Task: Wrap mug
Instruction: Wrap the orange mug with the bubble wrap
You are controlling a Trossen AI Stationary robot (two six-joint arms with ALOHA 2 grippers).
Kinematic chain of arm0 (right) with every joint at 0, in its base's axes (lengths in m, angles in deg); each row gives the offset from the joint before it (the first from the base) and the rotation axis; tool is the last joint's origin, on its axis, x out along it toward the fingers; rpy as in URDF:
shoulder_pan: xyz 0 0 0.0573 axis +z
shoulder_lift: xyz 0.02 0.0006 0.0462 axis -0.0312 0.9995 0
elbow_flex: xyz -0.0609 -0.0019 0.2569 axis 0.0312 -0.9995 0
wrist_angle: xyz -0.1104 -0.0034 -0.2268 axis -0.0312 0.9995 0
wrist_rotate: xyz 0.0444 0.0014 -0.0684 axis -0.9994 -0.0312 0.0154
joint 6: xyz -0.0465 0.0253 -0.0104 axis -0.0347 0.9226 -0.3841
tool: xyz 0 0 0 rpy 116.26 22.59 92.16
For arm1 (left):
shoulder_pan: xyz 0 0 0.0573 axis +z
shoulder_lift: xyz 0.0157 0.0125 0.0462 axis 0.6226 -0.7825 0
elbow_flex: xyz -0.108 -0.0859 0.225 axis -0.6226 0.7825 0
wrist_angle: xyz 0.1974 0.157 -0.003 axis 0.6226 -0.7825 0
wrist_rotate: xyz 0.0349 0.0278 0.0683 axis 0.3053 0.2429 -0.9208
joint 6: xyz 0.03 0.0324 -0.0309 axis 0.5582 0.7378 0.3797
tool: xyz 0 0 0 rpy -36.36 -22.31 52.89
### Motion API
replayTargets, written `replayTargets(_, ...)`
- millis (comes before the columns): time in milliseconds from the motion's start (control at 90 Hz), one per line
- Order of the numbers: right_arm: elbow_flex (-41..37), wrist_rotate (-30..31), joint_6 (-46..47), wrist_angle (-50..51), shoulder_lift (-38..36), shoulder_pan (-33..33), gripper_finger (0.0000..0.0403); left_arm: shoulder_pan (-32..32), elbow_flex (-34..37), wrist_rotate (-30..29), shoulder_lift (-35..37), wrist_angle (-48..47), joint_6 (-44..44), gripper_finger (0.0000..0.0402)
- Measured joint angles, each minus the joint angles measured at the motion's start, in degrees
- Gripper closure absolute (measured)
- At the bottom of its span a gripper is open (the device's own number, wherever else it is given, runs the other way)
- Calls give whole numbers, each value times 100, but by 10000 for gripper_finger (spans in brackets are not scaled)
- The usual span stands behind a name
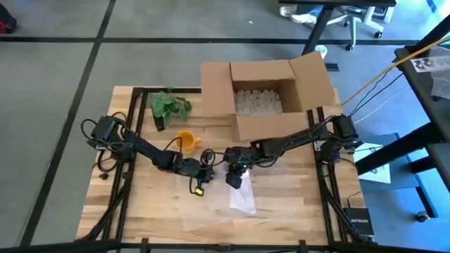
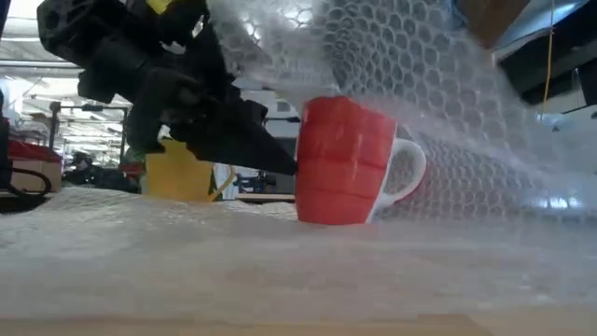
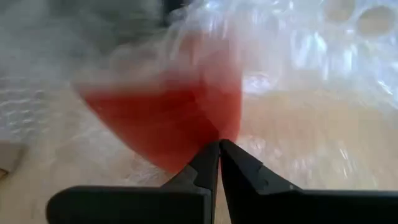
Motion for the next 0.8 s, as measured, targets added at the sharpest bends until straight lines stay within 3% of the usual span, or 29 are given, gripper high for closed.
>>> replayTargets(244,93,-52,-77,73,87,16,403,-224,-4,-92,146,-855,-264,402)
replayTargets(378,274,56,-171,96,116,24,403,-420,6,-496,399,-1222,-277,402)
replayTargets(600,560,-8,-274,109,116,22,403,-418,33,-649,333,-889,-117,402)
replayTargets(800,802,-108,-288,587,137,11,403,-25,27,-360,-109,201,227,402)
